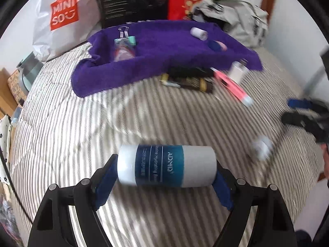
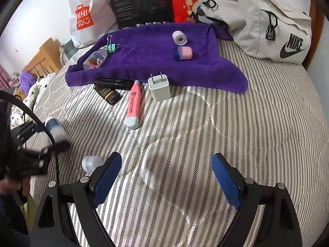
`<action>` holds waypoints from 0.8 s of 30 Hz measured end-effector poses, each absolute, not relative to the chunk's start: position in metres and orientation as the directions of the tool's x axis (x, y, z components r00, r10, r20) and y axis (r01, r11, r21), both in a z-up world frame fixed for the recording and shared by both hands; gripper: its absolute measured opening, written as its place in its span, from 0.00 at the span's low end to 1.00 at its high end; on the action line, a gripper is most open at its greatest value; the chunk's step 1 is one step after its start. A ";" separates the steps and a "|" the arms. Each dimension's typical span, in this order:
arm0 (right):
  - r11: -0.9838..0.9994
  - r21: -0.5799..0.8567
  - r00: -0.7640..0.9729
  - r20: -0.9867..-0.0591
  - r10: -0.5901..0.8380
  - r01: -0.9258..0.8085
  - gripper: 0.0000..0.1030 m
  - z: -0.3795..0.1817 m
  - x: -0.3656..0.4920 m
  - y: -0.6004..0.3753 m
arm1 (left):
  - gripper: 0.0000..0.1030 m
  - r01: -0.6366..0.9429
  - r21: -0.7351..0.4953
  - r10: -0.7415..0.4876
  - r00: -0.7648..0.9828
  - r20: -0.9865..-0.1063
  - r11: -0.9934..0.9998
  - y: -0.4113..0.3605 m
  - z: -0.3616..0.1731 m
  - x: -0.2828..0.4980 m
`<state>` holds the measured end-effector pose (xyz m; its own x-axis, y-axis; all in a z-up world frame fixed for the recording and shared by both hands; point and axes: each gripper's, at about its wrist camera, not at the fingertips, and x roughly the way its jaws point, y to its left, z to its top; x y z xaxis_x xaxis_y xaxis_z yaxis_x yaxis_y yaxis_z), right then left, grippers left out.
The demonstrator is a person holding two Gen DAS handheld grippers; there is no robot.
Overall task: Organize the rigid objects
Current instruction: 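Grasp the blue-and-white cylinder bottle lying on the mattress with the left tool, then grasp the small white bottle with the right tool while the left tool holds the cylinder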
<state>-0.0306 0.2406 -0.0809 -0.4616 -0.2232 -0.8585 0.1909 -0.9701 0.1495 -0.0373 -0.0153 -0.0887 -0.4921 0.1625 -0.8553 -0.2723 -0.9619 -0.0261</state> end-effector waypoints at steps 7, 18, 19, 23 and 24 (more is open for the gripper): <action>-0.967 0.161 -0.441 -0.867 -0.234 0.196 0.86 -0.088 -0.035 0.238 | 0.81 -0.177 -0.091 0.168 -0.493 -0.854 -0.980 -0.036 -0.087 -0.056; -0.960 0.175 -0.431 -0.865 -0.256 0.217 0.86 -0.092 -0.036 0.232 | 0.76 -0.197 -0.041 0.145 -0.550 -0.823 -0.980 -0.031 -0.093 -0.039; -0.961 0.180 -0.429 -0.866 -0.257 0.211 0.86 -0.094 -0.036 0.233 | 0.73 -0.194 -0.060 0.159 -0.554 -0.817 -0.979 -0.033 -0.092 -0.040; -0.962 0.185 -0.422 -0.870 -0.255 0.201 0.86 -0.100 -0.034 0.234 | 0.73 -0.175 -0.080 0.164 -0.546 -0.822 -0.981 -0.035 -0.092 -0.049; -0.962 0.181 -0.423 -0.870 -0.253 0.202 0.86 -0.100 -0.034 0.233 | 0.73 -0.175 -0.070 0.157 -0.548 -0.822 -0.982 -0.033 -0.092 -0.049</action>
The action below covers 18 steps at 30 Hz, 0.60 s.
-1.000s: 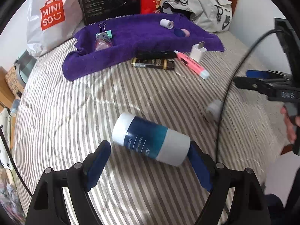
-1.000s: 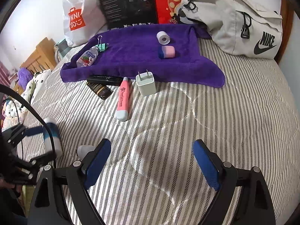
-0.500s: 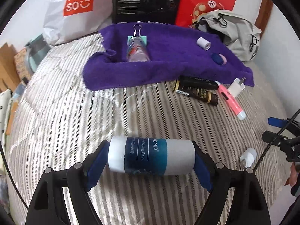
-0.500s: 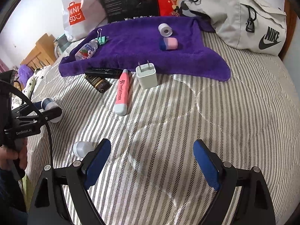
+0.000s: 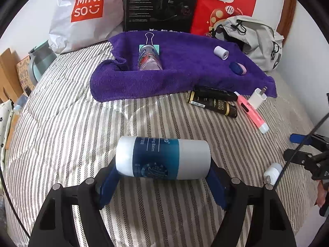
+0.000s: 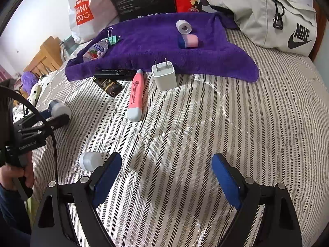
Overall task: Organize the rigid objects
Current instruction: 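Grasp the small white bottle with the right tool while the left tool holds the cylinder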
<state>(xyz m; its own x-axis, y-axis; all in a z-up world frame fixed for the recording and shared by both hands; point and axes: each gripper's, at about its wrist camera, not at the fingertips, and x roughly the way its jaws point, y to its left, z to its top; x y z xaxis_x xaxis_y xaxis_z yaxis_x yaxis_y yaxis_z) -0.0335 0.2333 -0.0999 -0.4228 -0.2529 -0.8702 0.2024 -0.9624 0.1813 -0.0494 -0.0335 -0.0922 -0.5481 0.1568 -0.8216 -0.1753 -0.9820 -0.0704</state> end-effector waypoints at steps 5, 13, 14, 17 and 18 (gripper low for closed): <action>-0.961 0.185 -0.418 -0.871 -0.258 0.208 0.86 -0.100 -0.034 0.233 | 0.73 -0.180 -0.020 0.119 -0.558 -0.821 -0.983 -0.025 -0.094 -0.052; -0.957 0.197 -0.437 -0.857 -0.273 0.212 0.86 -0.098 -0.030 0.235 | 0.73 -0.193 -0.039 0.145 -0.575 -0.805 -0.980 -0.026 -0.094 -0.055; -0.956 0.204 -0.442 -0.852 -0.280 0.213 0.86 -0.097 -0.028 0.236 | 0.73 -0.188 -0.044 0.147 -0.576 -0.804 -0.981 -0.027 -0.094 -0.055; -0.943 0.227 -0.458 -0.830 -0.318 0.243 0.86 -0.090 -0.019 0.230 | 0.73 -0.170 -0.020 0.117 -0.581 -0.806 -0.985 -0.031 -0.093 -0.056; -0.939 0.223 -0.462 -0.825 -0.325 0.263 0.86 -0.088 -0.015 0.225 | 0.73 -0.164 -0.009 0.104 -0.583 -0.806 -0.986 -0.034 -0.093 -0.056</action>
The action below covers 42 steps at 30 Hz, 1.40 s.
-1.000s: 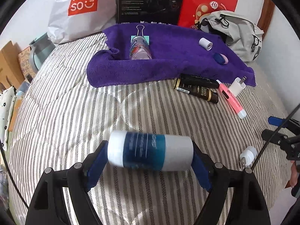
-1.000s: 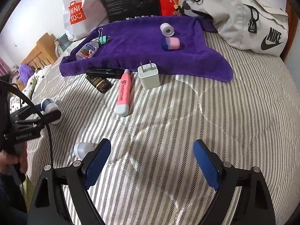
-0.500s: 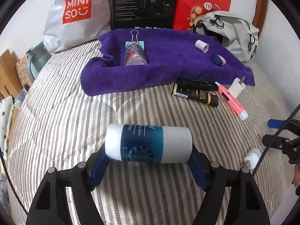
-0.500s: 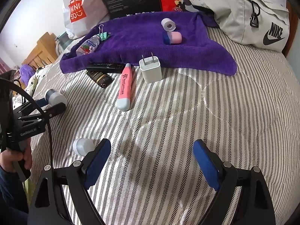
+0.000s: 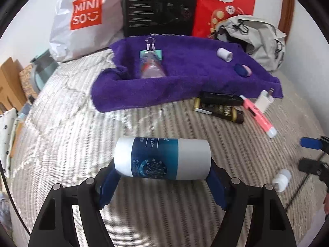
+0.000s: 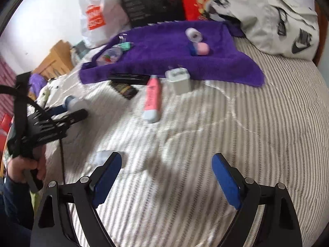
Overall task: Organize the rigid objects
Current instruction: 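Grasp the small white bottle with the right tool while the left tool holds the cylinder, then carry the cylinder onto the towel with the left tool while the right tool sets the USB light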
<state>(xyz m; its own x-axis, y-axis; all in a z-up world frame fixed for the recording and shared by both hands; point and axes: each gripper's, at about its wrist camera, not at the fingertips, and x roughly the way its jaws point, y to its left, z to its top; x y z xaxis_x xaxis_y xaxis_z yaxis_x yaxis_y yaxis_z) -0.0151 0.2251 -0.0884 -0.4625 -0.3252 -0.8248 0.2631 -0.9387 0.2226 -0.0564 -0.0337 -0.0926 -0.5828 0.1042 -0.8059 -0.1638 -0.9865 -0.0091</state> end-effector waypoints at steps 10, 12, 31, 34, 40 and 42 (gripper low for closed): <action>-0.928 0.158 -0.540 -0.775 -0.328 0.337 0.86 -0.089 0.009 0.165 | 0.73 -0.093 0.014 0.043 -0.583 -0.811 -0.996 -0.070 -0.093 -0.058; -0.933 0.129 -0.562 -0.768 -0.309 0.336 0.86 -0.092 0.012 0.157 | 0.73 -0.082 -0.002 0.050 -0.583 -0.811 -0.997 -0.077 -0.093 -0.058; -0.944 0.029 -0.588 -0.776 -0.228 0.328 0.35 -0.103 0.010 0.142 | 0.73 -0.090 -0.029 0.077 -0.584 -0.808 -0.996 -0.080 -0.093 -0.059; -0.943 0.046 -0.573 -0.784 -0.239 0.330 0.35 -0.101 0.008 0.148 | 0.73 -0.094 -0.037 0.085 -0.584 -0.808 -0.995 -0.080 -0.091 -0.059; -0.952 0.062 -0.561 -0.795 -0.229 0.301 0.35 -0.096 0.001 0.166 | 0.73 -0.109 -0.046 0.102 -0.586 -0.804 -0.993 -0.073 -0.086 -0.061; -0.954 0.067 -0.564 -0.794 -0.229 0.294 0.35 -0.094 0.000 0.172 | 0.73 -0.118 -0.044 0.105 -0.589 -0.801 -0.992 -0.069 -0.083 -0.062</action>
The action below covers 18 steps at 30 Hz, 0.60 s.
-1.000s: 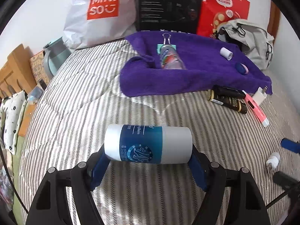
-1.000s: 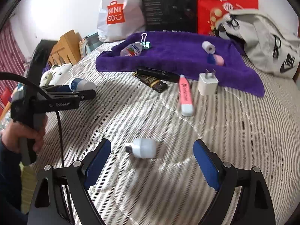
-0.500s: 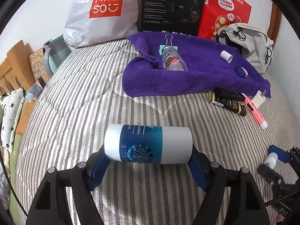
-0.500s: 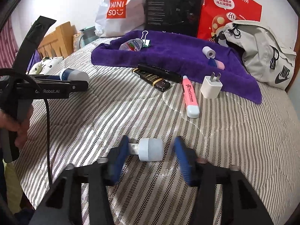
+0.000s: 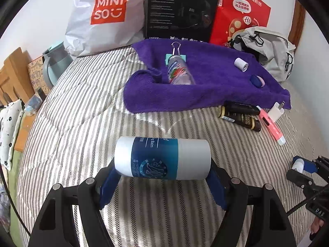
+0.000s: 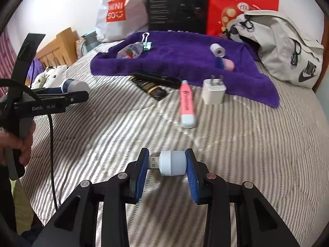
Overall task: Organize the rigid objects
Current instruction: 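Carry the cylinder onto the towel with the left tool while the right tool sets the USB light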
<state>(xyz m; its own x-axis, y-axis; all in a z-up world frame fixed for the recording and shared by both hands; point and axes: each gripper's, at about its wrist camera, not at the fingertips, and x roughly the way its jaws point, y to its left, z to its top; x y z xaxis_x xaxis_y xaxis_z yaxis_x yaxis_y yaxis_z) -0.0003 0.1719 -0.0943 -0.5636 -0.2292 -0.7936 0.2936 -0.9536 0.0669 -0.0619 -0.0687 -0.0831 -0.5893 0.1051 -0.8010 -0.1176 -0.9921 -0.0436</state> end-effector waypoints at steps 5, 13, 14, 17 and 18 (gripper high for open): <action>-0.957 0.091 -0.568 -0.788 -0.238 0.275 0.35 -0.087 -0.005 0.191 | 0.73 -0.141 -0.081 0.150 -0.594 -0.790 -0.987 -0.059 -0.074 -0.064; -0.959 0.122 -0.596 -0.762 -0.255 0.255 0.35 -0.071 -0.015 0.215 | 0.73 -0.195 -0.072 0.177 -0.600 -0.780 -0.978 -0.038 -0.060 -0.069; -0.958 0.128 -0.596 -0.760 -0.260 0.255 0.35 -0.070 -0.017 0.217 | 0.73 -0.200 -0.072 0.180 -0.600 -0.780 -0.977 -0.036 -0.059 -0.071; -0.959 0.130 -0.607 -0.751 -0.261 0.253 0.35 -0.064 -0.025 0.222 | 0.73 -0.215 -0.067 0.185 -0.599 -0.779 -0.974 -0.027 -0.055 -0.076; -0.959 0.129 -0.610 -0.748 -0.262 0.253 0.35 -0.062 -0.028 0.223 | 0.73 -0.217 -0.065 0.185 -0.601 -0.778 -0.974 -0.024 -0.054 -0.077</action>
